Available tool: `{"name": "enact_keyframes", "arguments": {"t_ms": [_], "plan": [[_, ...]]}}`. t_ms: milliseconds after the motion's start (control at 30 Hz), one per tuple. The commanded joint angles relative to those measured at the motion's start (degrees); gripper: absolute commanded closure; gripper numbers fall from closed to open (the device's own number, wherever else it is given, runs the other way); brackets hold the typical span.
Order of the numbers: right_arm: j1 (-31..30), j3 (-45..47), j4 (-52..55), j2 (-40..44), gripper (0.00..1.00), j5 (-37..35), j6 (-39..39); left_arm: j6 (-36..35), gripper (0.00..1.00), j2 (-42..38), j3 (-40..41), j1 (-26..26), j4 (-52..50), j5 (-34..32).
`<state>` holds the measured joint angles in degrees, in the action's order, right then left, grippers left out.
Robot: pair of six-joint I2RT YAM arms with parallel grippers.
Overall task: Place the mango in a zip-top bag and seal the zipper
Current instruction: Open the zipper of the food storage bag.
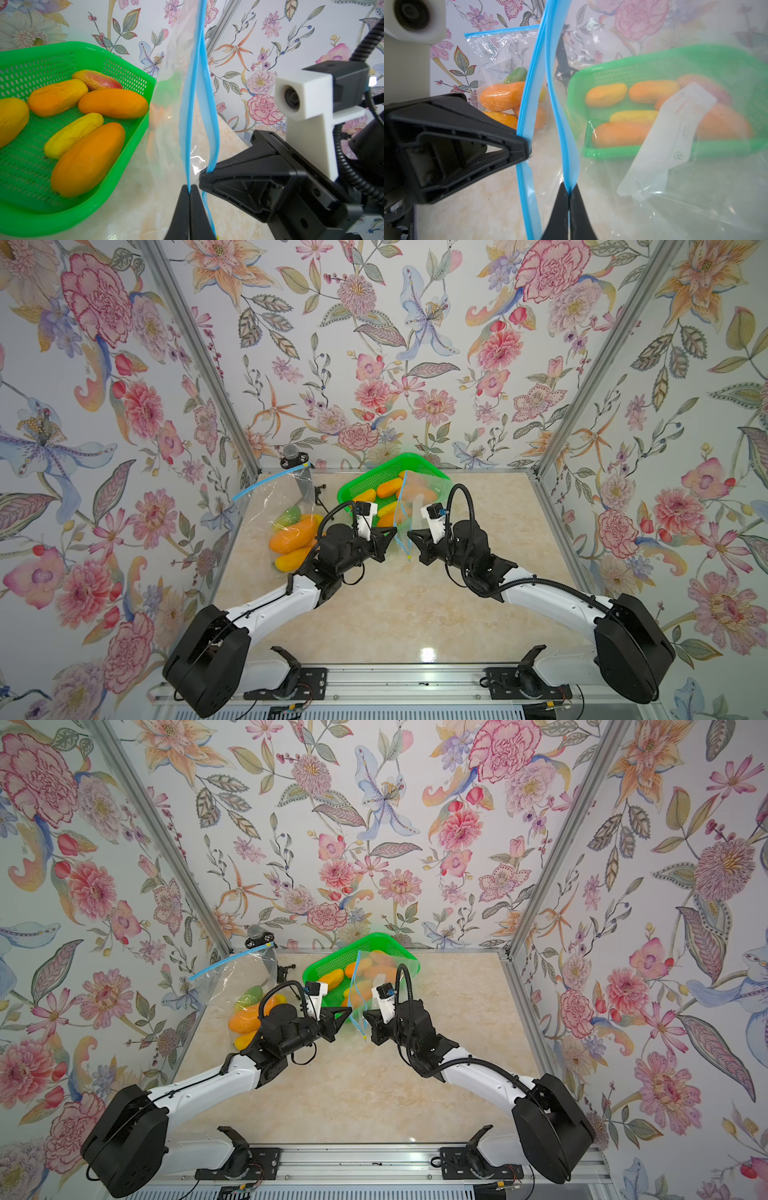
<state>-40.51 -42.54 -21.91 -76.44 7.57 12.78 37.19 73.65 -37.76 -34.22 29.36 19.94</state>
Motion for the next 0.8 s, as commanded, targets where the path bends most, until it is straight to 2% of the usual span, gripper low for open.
{"name": "enact_keyframes", "arguments": {"t_ms": [0, 100, 167, 367, 433, 467, 500, 567, 600, 700, 767], "plan": [[1.5, 3.5, -3.6, 3.8, 1.00, -5.9, 4.8, -0.7, 1.00, -2.9, 0.6, 3.4, -7.4, -8.0], [2.0, 7.6, -8.4, 6.1, 1.00, -9.0, 8.5, 0.7, 1.00, -6.8, 2.6, 6.5, -9.0, -10.9], [1.6, 8.2, -10.3, 5.8, 1.00, -8.6, 10.3, 0.6, 1.00, -9.0, 2.2, 7.2, -12.2, -14.2], [-2.4, 6.8, -19.2, 1.1, 1.00, -9.1, 12.6, -0.4, 1.00, -16.8, -1.7, 8.4, -21.6, -22.5], [-2.8, 4.5, -20.7, -1.0, 1.00, -6.5, 12.4, -2.7, 1.00, -19.9, -2.8, 8.6, -22.6, -22.7], [-3.3, 1.8, -19.7, -2.4, 0.91, -3.3, 10.9, -3.0, 1.00, -20.7, -4.0, 8.6, -23.6, -22.5], [-4.6, -1.3, -17.5, -3.4, 0.77, -1.0, 8.7, -3.5, 1.00, -20.9, -4.9, 8.6, -24.2, -21.4], [-7.8, -6.2, -13.7, -4.8, 0.55, 1.5, 3.4, -3.3, 1.00, -20.6, -6.0, 8.7, -24.1, -19.4], [-8.9, -7.8, -12.6, -5.2, 0.48, 1.5, 2.7, -3.1, 1.00, -20.4, -6.3, 8.6, -23.5, -18.2], [-9.8, -9.4, -14.2, -6.1, 0.37, 4.1, 1.7, -2.5, 1.00, -19.2, -7.5, 8.6, -21.1, -14.4], [-10.4, -11.7, -11.9, -6.7, 0.33, 5.4, 0.0, -1.7, 1.00, -17.2, -8.9, 8.3, -19.8, -12.0]]}}
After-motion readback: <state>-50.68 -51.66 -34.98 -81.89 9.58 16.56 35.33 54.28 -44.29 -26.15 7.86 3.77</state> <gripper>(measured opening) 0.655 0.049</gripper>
